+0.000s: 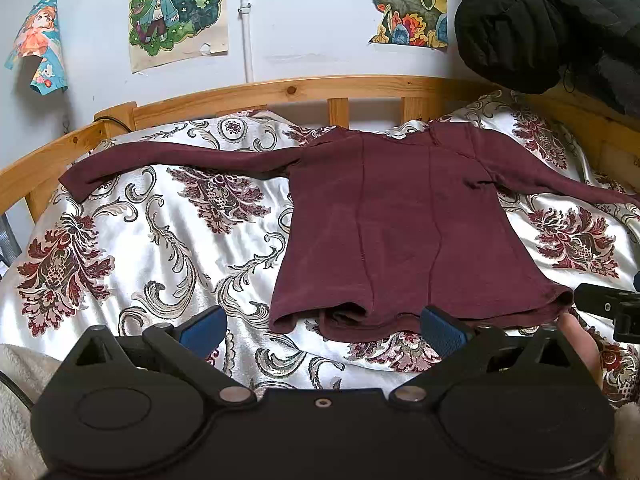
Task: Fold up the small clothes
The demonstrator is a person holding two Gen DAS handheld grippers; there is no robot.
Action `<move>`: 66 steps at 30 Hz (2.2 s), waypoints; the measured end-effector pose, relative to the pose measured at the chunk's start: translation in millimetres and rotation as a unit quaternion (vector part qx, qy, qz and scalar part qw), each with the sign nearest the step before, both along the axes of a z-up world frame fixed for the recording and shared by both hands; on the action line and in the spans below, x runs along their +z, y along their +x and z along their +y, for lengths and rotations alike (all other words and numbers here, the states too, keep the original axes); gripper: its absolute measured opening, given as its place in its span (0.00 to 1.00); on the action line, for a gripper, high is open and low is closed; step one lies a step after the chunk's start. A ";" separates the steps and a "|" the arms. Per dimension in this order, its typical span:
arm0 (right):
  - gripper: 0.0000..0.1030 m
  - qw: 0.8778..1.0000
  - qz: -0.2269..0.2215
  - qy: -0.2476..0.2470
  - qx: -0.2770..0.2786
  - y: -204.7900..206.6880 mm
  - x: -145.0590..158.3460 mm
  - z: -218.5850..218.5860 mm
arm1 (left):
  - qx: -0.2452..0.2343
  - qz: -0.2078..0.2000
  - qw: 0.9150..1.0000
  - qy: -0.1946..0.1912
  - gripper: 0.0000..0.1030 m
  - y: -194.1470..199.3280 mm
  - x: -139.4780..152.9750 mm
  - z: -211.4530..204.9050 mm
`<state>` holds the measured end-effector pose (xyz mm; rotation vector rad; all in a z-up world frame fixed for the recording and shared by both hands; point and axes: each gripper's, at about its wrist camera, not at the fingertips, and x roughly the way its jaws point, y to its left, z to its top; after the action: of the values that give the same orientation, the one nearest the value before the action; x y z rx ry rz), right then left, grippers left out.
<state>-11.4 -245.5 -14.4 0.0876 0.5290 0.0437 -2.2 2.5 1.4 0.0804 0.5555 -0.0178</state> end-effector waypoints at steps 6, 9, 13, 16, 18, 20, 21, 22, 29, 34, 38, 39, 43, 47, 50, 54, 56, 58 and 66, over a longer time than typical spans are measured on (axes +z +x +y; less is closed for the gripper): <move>1.00 1.000 0.001 0.000 0.000 1.0 0.4 0.0 | 0.001 0.000 1.000 0.000 0.99 2.0 -1.6 -1.5; 1.00 1.000 0.001 0.000 0.000 1.1 0.6 -0.1 | 0.001 0.001 1.000 0.000 0.99 2.2 -1.6 -1.6; 1.00 1.000 0.001 0.001 0.000 1.4 0.2 -0.5 | 0.001 0.001 1.000 0.000 0.99 2.3 -1.6 -1.7; 1.00 1.000 0.002 0.000 0.000 1.7 0.8 -0.7 | 0.001 0.001 1.000 0.000 0.99 2.3 -1.6 -1.8; 1.00 1.000 0.003 0.000 0.000 1.2 -1.3 -0.7 | 0.001 0.001 1.000 0.000 0.99 2.3 -1.6 -1.7; 1.00 1.000 0.006 -0.001 -0.001 1.1 -3.2 -0.7 | 0.002 0.002 1.000 0.000 0.99 3.5 -3.5 0.0; 1.00 1.000 0.007 -0.002 -0.003 1.1 -4.0 -0.5 | 0.002 0.002 1.000 0.000 0.99 3.6 -3.7 0.5; 1.00 1.000 0.010 -0.004 -0.005 1.2 -4.9 -0.3 | 0.002 0.002 1.000 0.000 0.99 3.8 -4.9 0.9; 1.00 0.999 0.029 0.001 -0.016 5.6 -3.8 -4.9 | -0.008 0.020 1.000 -0.003 0.99 11.4 -5.7 4.0; 1.00 0.997 0.057 0.019 -0.048 16.5 -1.2 -22.2 | -0.029 0.042 0.999 -0.015 0.99 27.9 -0.9 6.3; 1.00 0.993 0.075 0.022 -0.089 29.9 2.0 -40.1 | -0.055 0.050 0.997 0.006 0.99 48.6 6.0 0.8; 1.00 0.992 0.080 0.026 -0.099 33.7 2.5 -46.0 | -0.062 0.050 0.997 0.013 0.99 55.5 8.7 -0.8; 1.00 0.987 0.093 0.046 -0.123 47.9 4.0 -66.5 | -0.077 0.055 0.995 0.026 0.99 82.7 19.7 -5.7; 1.00 0.985 0.086 0.047 -0.144 63.3 8.3 -85.7 | -0.090 0.071 0.993 0.025 0.99 115.3 24.1 -10.5; 1.00 0.982 0.082 0.048 -0.163 76.1 10.0 -100.6 | -0.094 0.074 0.992 0.027 0.99 139.2 21.5 -16.8; 1.00 0.977 0.067 0.055 -0.197 94.3 11.8 -124.8 | -0.088 0.064 0.994 0.025 0.99 168.7 12.4 -27.7; 1.00 0.970 0.036 0.032 -0.238 101.3 12.8 -135.3 | -0.078 0.050 0.996 0.011 0.99 178.4 1.6 -29.9; 1.00 0.959 0.002 0.003 -0.284 109.4 12.9 -146.0 | -0.055 0.039 0.998 -0.001 0.99 183.8 -14.9 -28.6; 1.00 0.935 -0.022 0.069 -0.347 139.4 9.6 -226.0 | -0.032 0.086 0.995 -0.032 0.99 201.6 -43.3 -9.9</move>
<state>128.0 -471.6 -4.8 0.4061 0.4261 -0.6089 199.4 -7.4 -42.0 0.0341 0.7240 -0.1054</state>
